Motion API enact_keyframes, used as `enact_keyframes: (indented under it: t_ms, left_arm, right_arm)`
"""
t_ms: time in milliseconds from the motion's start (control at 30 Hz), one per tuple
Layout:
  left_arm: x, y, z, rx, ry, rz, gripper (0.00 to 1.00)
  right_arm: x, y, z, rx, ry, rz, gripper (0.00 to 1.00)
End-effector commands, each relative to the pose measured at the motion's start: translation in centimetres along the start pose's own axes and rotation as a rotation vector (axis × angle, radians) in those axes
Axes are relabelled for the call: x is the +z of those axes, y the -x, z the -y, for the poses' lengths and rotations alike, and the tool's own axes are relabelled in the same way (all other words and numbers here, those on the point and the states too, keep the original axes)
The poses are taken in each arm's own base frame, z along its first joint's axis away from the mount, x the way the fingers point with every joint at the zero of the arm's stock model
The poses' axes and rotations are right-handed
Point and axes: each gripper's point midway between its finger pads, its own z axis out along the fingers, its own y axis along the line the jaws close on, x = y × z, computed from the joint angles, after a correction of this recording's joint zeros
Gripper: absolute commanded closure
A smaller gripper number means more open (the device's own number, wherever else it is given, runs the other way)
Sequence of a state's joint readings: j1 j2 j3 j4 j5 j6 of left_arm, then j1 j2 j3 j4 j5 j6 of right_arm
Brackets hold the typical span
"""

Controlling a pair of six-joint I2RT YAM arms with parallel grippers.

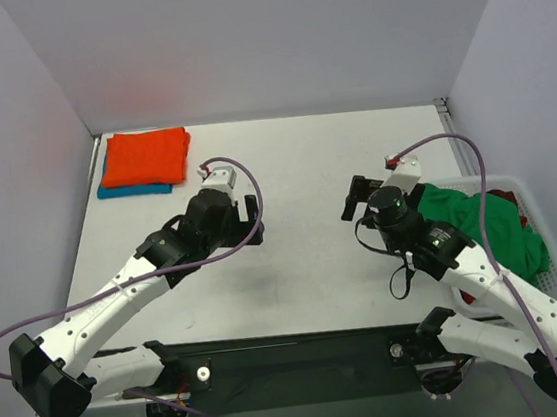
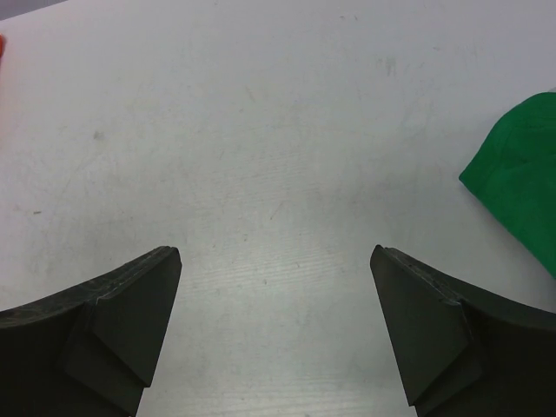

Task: Fold and stack the t-shirts
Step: Grab crumpled tshirt from bin with the right arm

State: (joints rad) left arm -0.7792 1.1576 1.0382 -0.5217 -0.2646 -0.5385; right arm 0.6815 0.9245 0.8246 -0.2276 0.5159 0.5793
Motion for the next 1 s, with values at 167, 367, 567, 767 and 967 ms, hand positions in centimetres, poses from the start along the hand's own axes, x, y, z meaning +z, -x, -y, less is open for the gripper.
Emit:
enact_keyframes:
  t_ms: [167, 367, 567, 767, 967]
  left_arm:
    - [-1.3, 1.3, 1.2, 0.030, -0.050, -0.007, 0.03]
    - [-1.7, 1.3, 1.3, 0.060, -0.059, -0.025, 0.03]
    - [-2.1, 1.7, 0.9, 0.072, -0.052, -0.029, 0.03]
    - [-2.2, 1.6, 0.6, 0.062, -0.055, -0.027, 0.03]
    - [-2.0, 1.5, 0.4, 0.057, -0.055, -0.031, 0.02]
  right_arm:
    - [-0.2, 1.9, 2.6, -0.042, -0.147, 0.034, 0.01]
    - [2.4, 4.1, 9.5, 0.007, -0.401, -0.049, 0.02]
    - [3.2, 3.6, 18.7, 0.174, -0.659, -0.110, 0.05]
    - [3.4, 0.4, 24.0, 0.214, -0.853, -0.198, 0.07]
    - [4.3, -2.0, 26.3, 0.242, -0.907, -0.249, 0.14]
